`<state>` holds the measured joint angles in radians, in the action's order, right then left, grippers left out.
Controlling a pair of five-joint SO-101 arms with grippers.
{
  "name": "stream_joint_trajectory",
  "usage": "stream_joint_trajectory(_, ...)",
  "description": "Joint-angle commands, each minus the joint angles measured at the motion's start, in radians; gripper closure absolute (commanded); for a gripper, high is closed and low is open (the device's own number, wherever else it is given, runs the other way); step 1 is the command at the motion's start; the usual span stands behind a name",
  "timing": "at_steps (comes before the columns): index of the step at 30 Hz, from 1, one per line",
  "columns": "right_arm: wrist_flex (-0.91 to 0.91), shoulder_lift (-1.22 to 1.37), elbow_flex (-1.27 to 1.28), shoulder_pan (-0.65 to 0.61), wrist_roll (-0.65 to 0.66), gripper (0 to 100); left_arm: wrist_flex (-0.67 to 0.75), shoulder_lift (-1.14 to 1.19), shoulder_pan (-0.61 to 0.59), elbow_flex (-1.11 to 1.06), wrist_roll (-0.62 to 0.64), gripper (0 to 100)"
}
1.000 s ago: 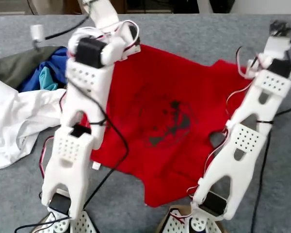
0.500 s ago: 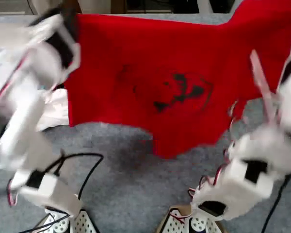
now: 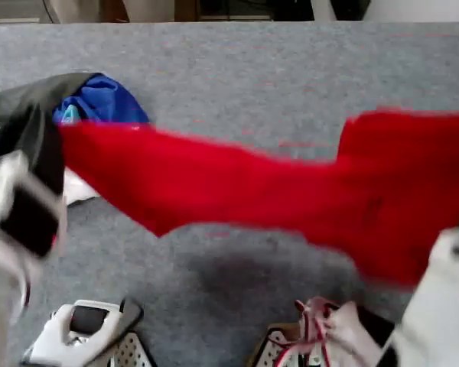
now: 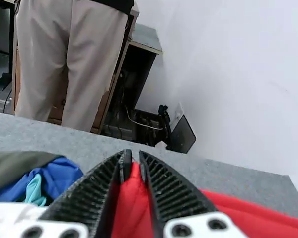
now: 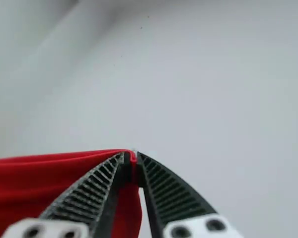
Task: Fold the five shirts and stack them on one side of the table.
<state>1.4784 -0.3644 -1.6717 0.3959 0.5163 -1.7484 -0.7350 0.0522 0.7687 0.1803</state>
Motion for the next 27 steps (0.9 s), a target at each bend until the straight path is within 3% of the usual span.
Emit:
stream_joint_trajectory(1,-0.023,-0.031,0.007,-0.013,0.051,99.7,-0.009,-0.188,-0.008,-0.233,-0.011,98)
stream_joint_trajectory(7,-0.009,-0.036,0.007,-0.012,0.074,99.7,-0.003,-0.389,-0.008,-0.532,-0.008,98)
stream_joint_trajectory(12,0.087,-0.021,0.025,-0.016,0.075,99.7,0.054,-0.392,-0.008,-0.671,-0.003,98)
stream_joint_trajectory(17,0.183,0.059,0.104,-0.019,0.100,99.7,0.296,-0.283,0.078,-0.914,-0.002,98)
stream_joint_trajectory(21,0.201,0.205,0.186,-0.059,0.071,99.7,0.600,-0.127,0.160,-1.094,-0.002,98)
stream_joint_trajectory(27,0.020,0.555,0.292,-0.067,0.014,99.7,1.056,0.160,0.126,-1.074,-0.002,98)
